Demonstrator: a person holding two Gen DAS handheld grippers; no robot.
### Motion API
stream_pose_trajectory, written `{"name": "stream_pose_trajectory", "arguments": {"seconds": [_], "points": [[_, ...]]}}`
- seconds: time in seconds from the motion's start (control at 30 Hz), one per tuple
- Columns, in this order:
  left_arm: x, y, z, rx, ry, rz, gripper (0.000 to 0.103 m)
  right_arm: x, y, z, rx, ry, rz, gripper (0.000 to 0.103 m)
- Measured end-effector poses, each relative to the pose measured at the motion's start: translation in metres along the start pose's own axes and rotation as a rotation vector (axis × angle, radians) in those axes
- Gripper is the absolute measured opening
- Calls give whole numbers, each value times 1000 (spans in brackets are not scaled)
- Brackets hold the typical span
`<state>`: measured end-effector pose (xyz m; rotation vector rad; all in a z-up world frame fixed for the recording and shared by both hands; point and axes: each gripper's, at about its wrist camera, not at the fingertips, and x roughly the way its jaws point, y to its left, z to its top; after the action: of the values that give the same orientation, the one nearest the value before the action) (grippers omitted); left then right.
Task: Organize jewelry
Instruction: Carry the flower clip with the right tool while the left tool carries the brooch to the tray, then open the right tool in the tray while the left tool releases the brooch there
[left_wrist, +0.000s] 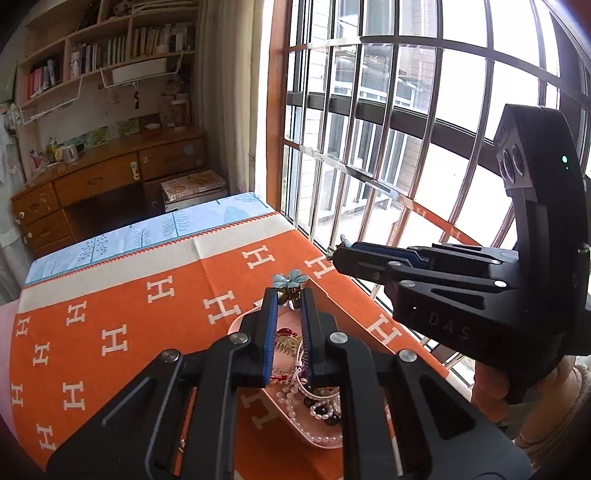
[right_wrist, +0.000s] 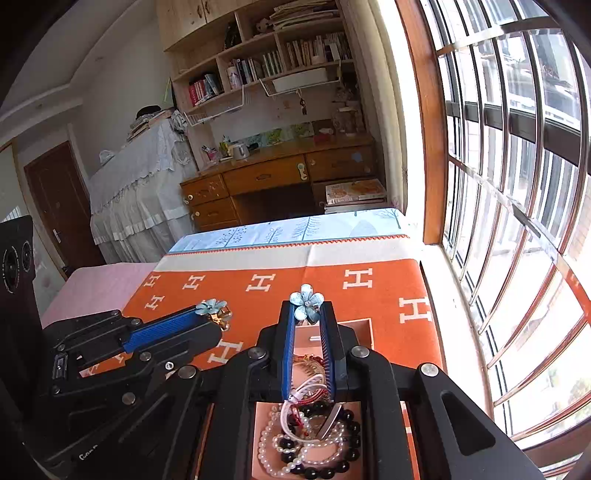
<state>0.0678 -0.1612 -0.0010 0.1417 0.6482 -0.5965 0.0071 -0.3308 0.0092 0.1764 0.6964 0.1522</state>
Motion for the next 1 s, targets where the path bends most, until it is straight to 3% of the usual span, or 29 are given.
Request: {"name": "stream_pose_trajectory", "arguments": {"seconds": [0.2, 0.43, 0.57, 0.63, 0.67, 0.77, 1.0], "points": [[53, 4, -3, -20, 114, -67, 10, 45, -38, 1, 77, 127, 2, 13], [93, 18, -16, -64, 221, -67, 10, 94, -57, -23, 119, 260, 2, 14], [101, 24, -21, -71, 255, -59, 12, 115, -53, -29, 141, 288, 21, 17], [100, 28, -21, -81, 260, -57, 20, 118, -52, -30, 146, 282, 22, 24], [99, 29, -22, -89, 259, -52, 29, 117, -52, -30, 149, 277, 23, 29], [89, 35, -19, -110, 239, -36, 50, 112, -53, -28, 152, 258, 16, 31], [60, 44, -13, -125, 214, -10, 51, 88, -44, -24, 135, 231, 10, 31]]}}
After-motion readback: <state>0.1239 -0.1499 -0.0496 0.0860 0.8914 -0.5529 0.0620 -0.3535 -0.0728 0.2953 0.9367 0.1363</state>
